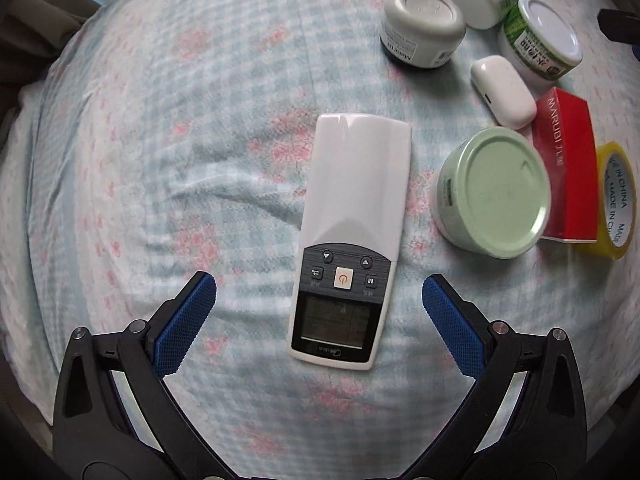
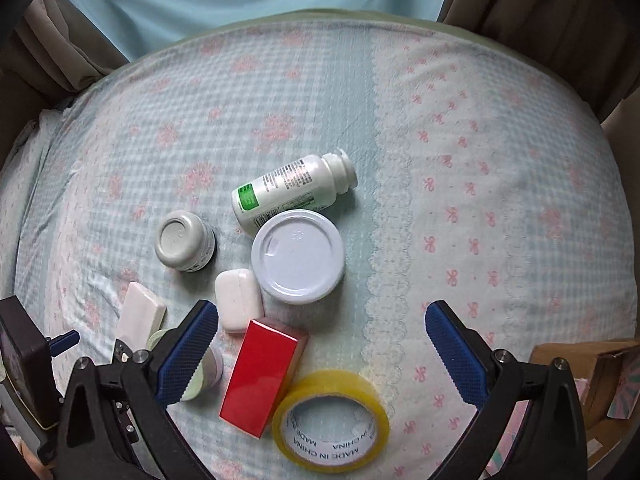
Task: Organize rigid objects
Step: 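Grasp the white remote with the left tool while the right tool grasps the white-lidded jar, then lift the remote and jar and carry both toward the cardboard box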
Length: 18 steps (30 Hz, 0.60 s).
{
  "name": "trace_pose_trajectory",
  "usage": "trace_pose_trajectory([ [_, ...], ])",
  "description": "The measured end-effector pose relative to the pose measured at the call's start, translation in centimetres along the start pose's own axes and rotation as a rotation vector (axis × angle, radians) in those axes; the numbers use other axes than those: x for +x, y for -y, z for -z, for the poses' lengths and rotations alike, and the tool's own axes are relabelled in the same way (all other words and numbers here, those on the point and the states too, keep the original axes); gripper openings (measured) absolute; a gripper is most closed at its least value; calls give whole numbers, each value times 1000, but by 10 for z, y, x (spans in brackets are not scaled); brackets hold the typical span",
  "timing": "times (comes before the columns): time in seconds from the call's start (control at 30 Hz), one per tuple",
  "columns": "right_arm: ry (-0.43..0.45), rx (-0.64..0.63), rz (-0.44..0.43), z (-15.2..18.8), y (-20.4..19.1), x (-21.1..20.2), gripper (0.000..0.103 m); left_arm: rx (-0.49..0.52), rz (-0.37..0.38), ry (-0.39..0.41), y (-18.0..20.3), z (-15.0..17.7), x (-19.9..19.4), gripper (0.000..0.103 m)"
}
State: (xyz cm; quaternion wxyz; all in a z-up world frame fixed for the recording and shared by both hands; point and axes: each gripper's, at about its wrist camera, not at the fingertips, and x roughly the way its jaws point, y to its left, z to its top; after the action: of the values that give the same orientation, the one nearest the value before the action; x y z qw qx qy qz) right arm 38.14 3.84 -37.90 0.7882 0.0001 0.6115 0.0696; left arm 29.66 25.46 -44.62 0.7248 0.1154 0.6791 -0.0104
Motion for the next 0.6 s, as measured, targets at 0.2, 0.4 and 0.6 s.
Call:
trace_pose_trajectory([
  [0.2,-131,-39,30,-23,-13,54,103,77,17,-115,7,-14,33,96],
  [0.4,-176,-55,33,-31,-13,72,95,103,36,-177,13,-23,49,88],
  [0.6,-195,-54,24,-34,-10,85,75,96,107,-209,15,-32,54,59],
])
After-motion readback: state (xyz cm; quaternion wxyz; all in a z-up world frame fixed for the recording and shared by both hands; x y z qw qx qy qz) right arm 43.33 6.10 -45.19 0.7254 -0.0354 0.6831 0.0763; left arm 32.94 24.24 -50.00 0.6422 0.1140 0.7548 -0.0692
